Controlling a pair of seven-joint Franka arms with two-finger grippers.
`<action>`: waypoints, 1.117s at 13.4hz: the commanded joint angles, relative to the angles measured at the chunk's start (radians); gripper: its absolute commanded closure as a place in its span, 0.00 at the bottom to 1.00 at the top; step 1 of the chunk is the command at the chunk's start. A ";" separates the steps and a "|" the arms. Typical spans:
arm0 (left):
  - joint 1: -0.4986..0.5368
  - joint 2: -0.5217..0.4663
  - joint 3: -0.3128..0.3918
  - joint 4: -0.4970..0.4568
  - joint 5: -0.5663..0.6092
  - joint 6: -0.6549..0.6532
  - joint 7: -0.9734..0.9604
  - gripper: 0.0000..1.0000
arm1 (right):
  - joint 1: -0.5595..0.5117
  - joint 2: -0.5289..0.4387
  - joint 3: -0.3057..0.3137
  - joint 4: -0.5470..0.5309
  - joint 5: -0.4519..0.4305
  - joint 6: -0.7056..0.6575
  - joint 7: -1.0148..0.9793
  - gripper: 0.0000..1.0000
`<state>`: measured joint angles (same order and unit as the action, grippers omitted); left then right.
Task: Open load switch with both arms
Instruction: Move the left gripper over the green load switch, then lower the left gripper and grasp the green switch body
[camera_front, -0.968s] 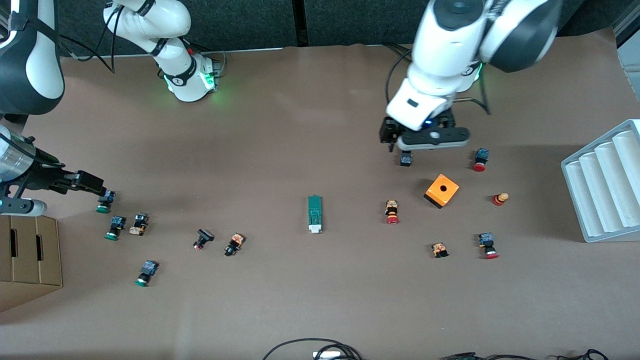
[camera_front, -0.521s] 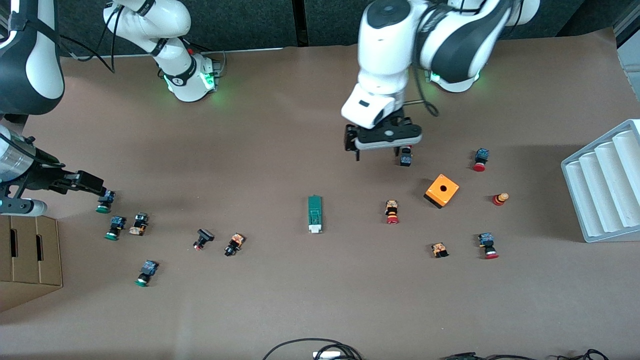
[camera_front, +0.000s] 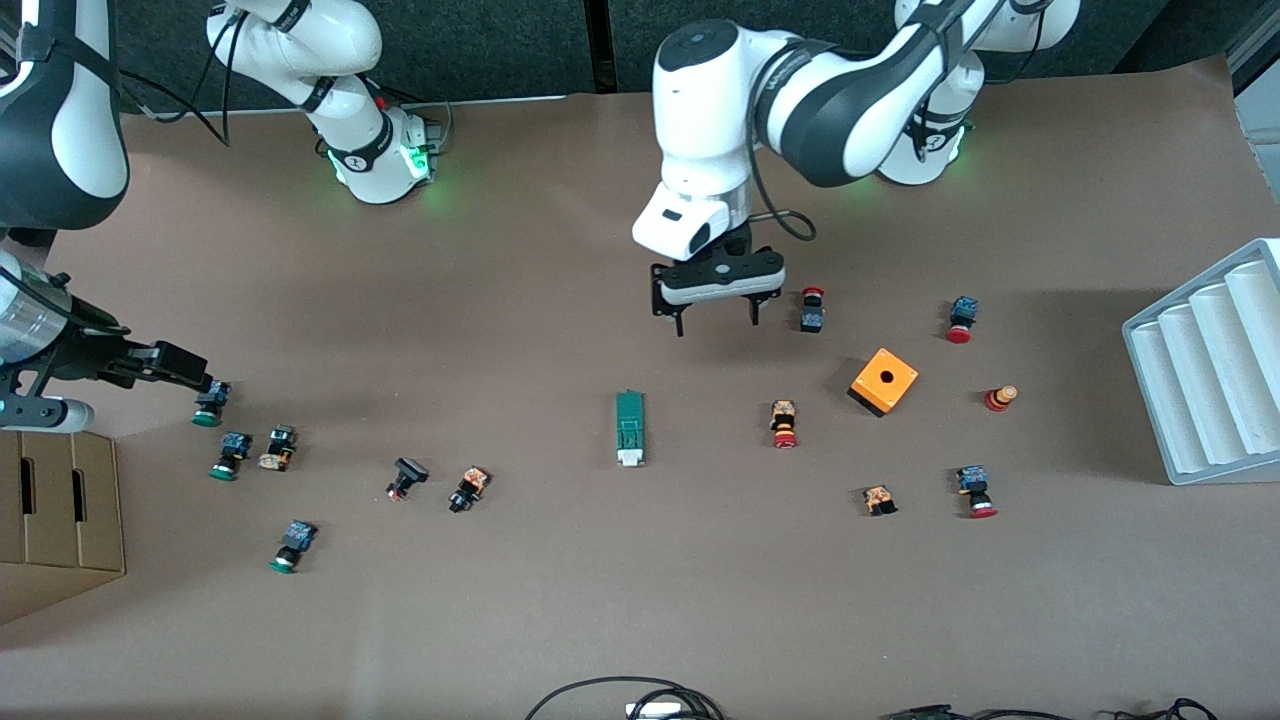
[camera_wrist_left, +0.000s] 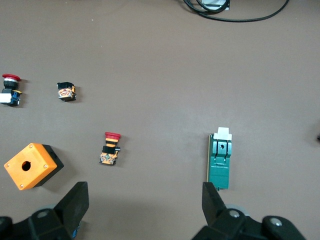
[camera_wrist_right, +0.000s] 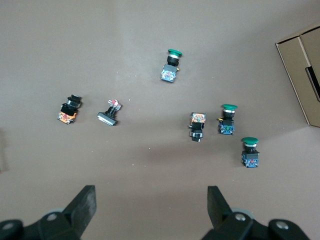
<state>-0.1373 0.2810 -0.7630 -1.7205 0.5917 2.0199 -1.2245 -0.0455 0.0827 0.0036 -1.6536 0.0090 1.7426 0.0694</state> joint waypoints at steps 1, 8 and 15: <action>0.002 0.059 -0.045 0.019 0.101 0.016 -0.104 0.00 | -0.002 0.011 0.001 0.020 -0.014 -0.005 0.003 0.00; -0.107 0.190 -0.055 0.018 0.412 0.022 -0.371 0.00 | -0.002 0.011 0.001 0.020 -0.014 -0.005 0.003 0.00; -0.130 0.341 -0.053 0.001 0.800 0.094 -0.662 0.00 | -0.002 0.011 0.001 0.020 -0.014 -0.005 0.003 0.00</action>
<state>-0.2481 0.5764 -0.8140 -1.7244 1.2836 2.1071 -1.7761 -0.0455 0.0827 0.0036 -1.6536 0.0090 1.7426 0.0694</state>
